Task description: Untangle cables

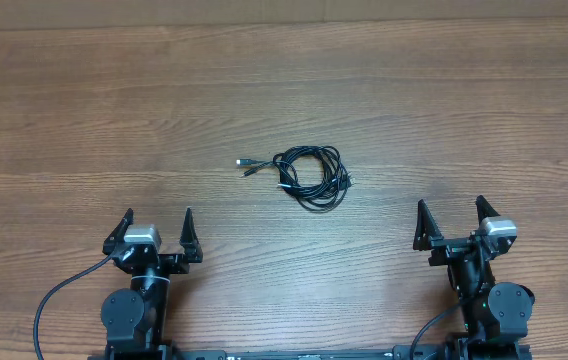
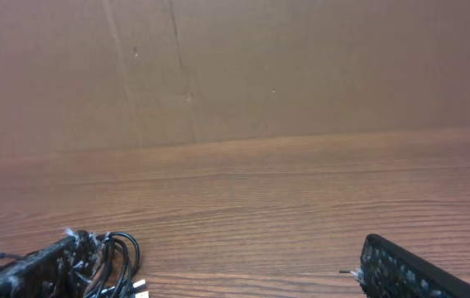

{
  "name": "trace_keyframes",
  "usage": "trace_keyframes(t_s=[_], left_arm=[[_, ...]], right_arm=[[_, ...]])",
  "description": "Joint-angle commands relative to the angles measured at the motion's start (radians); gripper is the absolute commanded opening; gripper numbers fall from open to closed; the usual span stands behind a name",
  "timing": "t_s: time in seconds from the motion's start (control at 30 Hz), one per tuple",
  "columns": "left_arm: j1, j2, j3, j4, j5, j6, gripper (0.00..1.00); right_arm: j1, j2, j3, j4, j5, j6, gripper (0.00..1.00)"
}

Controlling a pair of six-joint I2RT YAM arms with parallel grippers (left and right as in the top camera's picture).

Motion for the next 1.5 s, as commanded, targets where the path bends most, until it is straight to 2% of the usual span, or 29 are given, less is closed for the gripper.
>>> trace_keyframes(t_s=[0.0,0.07,0.33,1.47], left_arm=[[-0.001,-0.010,-0.003,-0.002,-0.009,0.015,1.00],[-0.001,-0.010,-0.003,-0.002,-0.002,0.013,1.00],[-0.001,-0.010,-0.003,-0.002,0.002,-0.117,1.00],[-0.001,-0.010,-0.003,-0.002,-0.002,-0.117,1.00]], right_arm=[[0.005,-0.008,-0.010,0.004,0.013,0.004,1.00],[0.005,-0.008,-0.010,0.004,0.013,0.004,1.00],[0.005,-0.008,-0.010,0.004,0.014,0.004,1.00],[0.005,-0.008,-0.010,0.004,0.014,0.004,1.00]])
